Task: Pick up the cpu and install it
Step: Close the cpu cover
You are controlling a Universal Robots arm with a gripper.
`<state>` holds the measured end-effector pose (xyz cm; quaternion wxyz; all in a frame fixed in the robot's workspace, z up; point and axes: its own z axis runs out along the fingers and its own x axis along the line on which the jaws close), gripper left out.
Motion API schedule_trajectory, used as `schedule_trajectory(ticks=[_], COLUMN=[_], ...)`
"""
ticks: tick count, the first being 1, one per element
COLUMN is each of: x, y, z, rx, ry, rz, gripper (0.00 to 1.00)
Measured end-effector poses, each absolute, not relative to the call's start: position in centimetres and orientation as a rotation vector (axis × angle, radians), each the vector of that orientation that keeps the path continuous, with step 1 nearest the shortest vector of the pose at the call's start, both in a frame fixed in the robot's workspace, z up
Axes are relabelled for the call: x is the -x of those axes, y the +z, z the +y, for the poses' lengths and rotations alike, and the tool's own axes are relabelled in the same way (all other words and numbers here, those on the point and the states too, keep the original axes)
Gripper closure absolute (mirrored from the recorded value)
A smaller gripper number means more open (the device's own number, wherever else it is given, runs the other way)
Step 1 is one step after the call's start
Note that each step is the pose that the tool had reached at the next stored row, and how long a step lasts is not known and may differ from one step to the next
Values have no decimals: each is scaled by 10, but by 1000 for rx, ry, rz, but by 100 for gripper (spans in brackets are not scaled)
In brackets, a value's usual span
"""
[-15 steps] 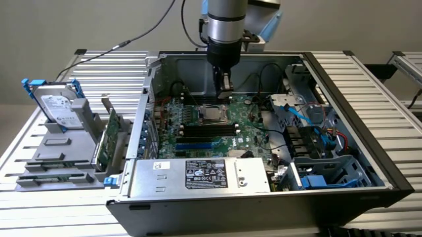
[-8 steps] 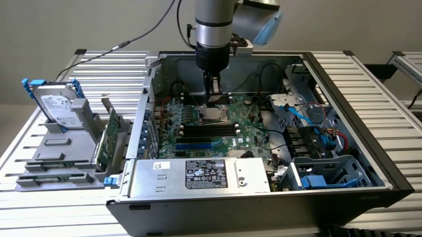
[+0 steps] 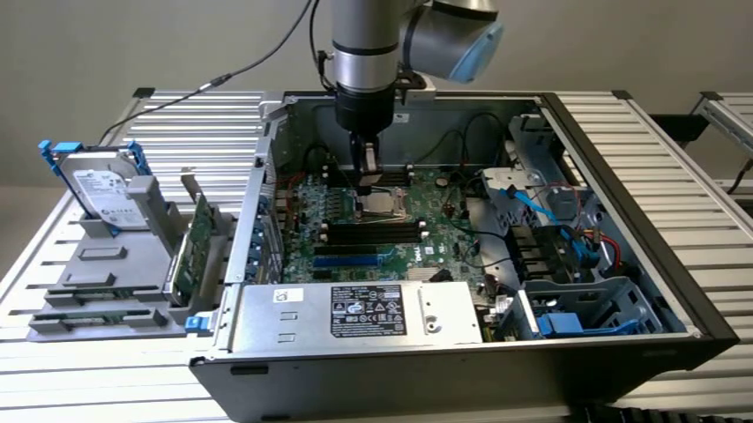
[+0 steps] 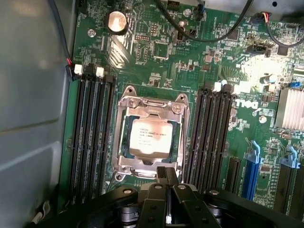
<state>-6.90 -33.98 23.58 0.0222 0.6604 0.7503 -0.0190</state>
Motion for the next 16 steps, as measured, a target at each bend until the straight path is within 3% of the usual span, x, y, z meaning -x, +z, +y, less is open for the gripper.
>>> schedule_trajectory(ticks=[16], x=[76], y=[215], z=[-337], rx=[-2063], ry=[14], rz=[2365], gripper=[89])
